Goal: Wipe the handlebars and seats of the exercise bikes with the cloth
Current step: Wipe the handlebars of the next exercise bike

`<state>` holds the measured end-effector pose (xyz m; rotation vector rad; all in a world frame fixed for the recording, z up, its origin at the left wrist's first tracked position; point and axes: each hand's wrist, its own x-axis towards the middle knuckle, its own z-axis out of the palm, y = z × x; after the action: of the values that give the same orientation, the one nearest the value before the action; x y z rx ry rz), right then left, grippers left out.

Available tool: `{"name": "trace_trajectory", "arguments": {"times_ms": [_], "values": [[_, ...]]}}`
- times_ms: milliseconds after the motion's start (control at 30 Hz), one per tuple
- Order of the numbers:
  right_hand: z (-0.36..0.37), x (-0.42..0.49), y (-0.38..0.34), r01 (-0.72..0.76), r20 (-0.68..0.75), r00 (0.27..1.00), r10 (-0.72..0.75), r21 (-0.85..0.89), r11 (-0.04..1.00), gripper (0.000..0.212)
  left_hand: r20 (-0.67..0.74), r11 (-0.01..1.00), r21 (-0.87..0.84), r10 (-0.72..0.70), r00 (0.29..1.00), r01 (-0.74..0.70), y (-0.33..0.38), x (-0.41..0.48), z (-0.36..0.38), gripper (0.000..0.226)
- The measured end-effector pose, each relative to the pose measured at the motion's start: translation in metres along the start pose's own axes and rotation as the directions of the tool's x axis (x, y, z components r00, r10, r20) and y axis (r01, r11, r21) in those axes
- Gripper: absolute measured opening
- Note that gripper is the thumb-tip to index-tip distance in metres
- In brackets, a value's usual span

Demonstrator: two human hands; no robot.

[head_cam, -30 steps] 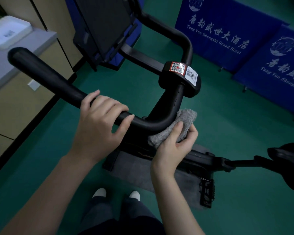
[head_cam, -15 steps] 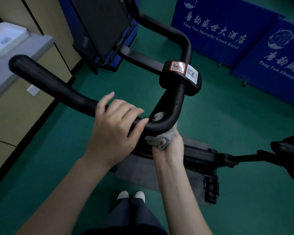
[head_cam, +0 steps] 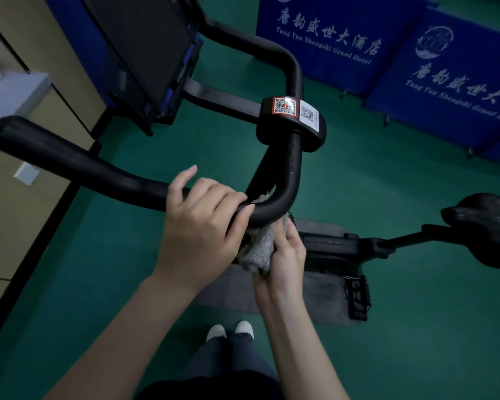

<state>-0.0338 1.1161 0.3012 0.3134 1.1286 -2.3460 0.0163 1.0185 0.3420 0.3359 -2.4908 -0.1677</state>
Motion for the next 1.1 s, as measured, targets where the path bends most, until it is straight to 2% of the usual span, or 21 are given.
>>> {"name": "trace_trajectory", "arguments": {"times_ms": [167,233,300,333,367,400,433,467,533,600,667,733,833,900,967,1100], "values": [[0.0,-0.01,0.008,-0.009,0.053,0.998,0.013,-0.08,0.997,0.02,-0.008,1.0,-0.013,0.002,1.0,-0.002,0.0,0.0,0.0,0.022],[-0.003,-0.009,0.004,-0.014,0.0,1.0,0.014,-0.083,0.996,0.021,-0.013,1.0,-0.013,0.002,1.0,-0.002,-0.001,0.0,0.0,0.022],[-0.006,0.001,-0.01,0.071,-0.122,0.99,-0.073,-0.02,0.997,0.024,-0.015,1.0,-0.014,-0.003,1.0,0.003,-0.001,0.0,0.0,0.023],[-0.007,0.005,-0.019,0.158,-0.16,0.974,-0.16,-0.02,0.987,0.021,-0.016,1.0,-0.015,-0.008,1.0,0.008,0.0,0.0,0.0,0.023],[-0.008,0.007,-0.025,0.265,-0.165,0.947,-0.277,-0.09,0.96,0.016,-0.015,1.0,-0.016,-0.013,1.0,0.013,0.0,0.0,0.0,0.023],[-0.007,0.008,-0.029,0.372,-0.125,0.905,-0.408,-0.234,0.898,0.012,-0.014,1.0,-0.017,-0.019,1.0,0.018,0.001,-0.001,0.0,0.023],[-0.005,0.008,-0.033,0.469,-0.042,0.846,-0.532,-0.416,0.779,0.01,-0.013,1.0,-0.018,-0.024,1.0,0.024,0.002,0.0,0.0,0.023],[-0.004,0.007,-0.036,0.546,0.072,0.776,-0.627,-0.574,0.61,0.012,-0.013,0.999,-0.018,-0.029,1.0,0.029,0.002,0.0,0.0,0.023],[-0.001,0.009,-0.047,0.634,0.322,0.654,-0.685,-0.726,0.265,0.015,-0.007,0.999,-0.013,-0.035,0.999,0.035,0.003,0.001,0.0,0.023],[0.003,0.015,-0.066,0.677,0.532,0.604,-0.594,-0.736,0.029,0.016,-0.004,0.999,-0.009,-0.044,0.999,0.044,0.003,0.001,-0.001,0.022],[0.013,0.021,-0.088,0.695,0.674,0.615,-0.41,-0.709,-0.122,0.015,-0.003,0.998,-0.005,-0.057,0.998,0.057,0.005,0.001,-0.001,0.022],[0.028,0.03,-0.106,0.706,0.748,0.637,-0.186,-0.663,-0.249,0.015,0.01,0.997,0.001,-0.076,0.997,0.076,0.006,0.001,-0.002,0.023],[0.056,0.047,-0.126,0.728,0.741,0.653,0.155,-0.558,-0.398,0.017,0.025,0.994,-0.008,-0.106,0.994,0.106,0.008,0.002,-0.003,0.022],[0.072,0.053,-0.13,0.76,0.68,0.637,0.363,-0.476,-0.443,0.019,0.017,0.99,-0.014,-0.137,0.99,0.137,0.009,0.002,-0.004,0.022],[0.085,0.053,-0.127,0.797,0.599,0.603,0.526,-0.436,-0.418,0.018,0.007,0.985,-0.023,-0.174,0.985,0.174,0.011,0.003,-0.006,0.023],[0.095,0.054,-0.116,0.829,0.542,0.543,0.641,-0.465,-0.31,0.016,0.012,0.968,-0.042,-0.245,0.969,0.246,0.012,0.006,-0.011,0.028]]}}
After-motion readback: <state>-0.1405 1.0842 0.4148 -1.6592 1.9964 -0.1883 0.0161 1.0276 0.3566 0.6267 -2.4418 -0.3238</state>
